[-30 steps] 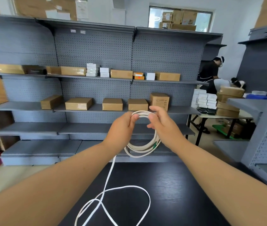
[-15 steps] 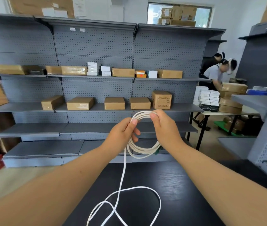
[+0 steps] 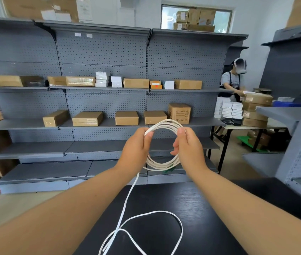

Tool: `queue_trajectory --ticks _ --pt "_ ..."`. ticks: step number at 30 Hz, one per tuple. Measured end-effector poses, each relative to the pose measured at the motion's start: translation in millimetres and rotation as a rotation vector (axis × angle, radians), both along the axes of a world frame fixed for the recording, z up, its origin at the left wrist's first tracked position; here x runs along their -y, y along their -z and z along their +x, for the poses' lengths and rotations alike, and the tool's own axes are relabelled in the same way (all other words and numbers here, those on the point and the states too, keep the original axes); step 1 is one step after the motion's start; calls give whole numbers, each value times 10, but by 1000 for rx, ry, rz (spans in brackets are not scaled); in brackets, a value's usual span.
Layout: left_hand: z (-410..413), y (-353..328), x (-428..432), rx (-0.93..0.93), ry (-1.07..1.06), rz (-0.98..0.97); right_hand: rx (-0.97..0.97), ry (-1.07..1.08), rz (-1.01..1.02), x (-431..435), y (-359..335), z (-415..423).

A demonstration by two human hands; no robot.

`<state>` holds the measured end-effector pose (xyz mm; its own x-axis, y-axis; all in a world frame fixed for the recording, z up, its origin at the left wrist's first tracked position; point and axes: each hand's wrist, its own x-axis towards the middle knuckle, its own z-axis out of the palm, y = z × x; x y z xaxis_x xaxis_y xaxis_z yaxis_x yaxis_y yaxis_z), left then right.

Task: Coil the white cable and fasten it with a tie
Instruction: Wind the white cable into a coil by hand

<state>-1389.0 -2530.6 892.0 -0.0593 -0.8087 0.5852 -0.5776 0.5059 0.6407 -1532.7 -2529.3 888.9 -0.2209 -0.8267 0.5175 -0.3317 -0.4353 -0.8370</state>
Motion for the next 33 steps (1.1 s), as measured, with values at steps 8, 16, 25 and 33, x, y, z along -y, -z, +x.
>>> queue_trajectory --ticks 8,16,25,33 --pt "-75 -165 -137 319 -15 -58 -55 -158 -30 -89 -164 -202" --pt "-118 -307 -293 526 35 -99 -586 -298 36 -208 -275 -401" --pt "-233 -151 -359 326 127 -11 -737 -152 -82 -317 -246 -483" --pt "-290 22 -427 -20 151 162 -389 -16 -137 -317 -139 -547"
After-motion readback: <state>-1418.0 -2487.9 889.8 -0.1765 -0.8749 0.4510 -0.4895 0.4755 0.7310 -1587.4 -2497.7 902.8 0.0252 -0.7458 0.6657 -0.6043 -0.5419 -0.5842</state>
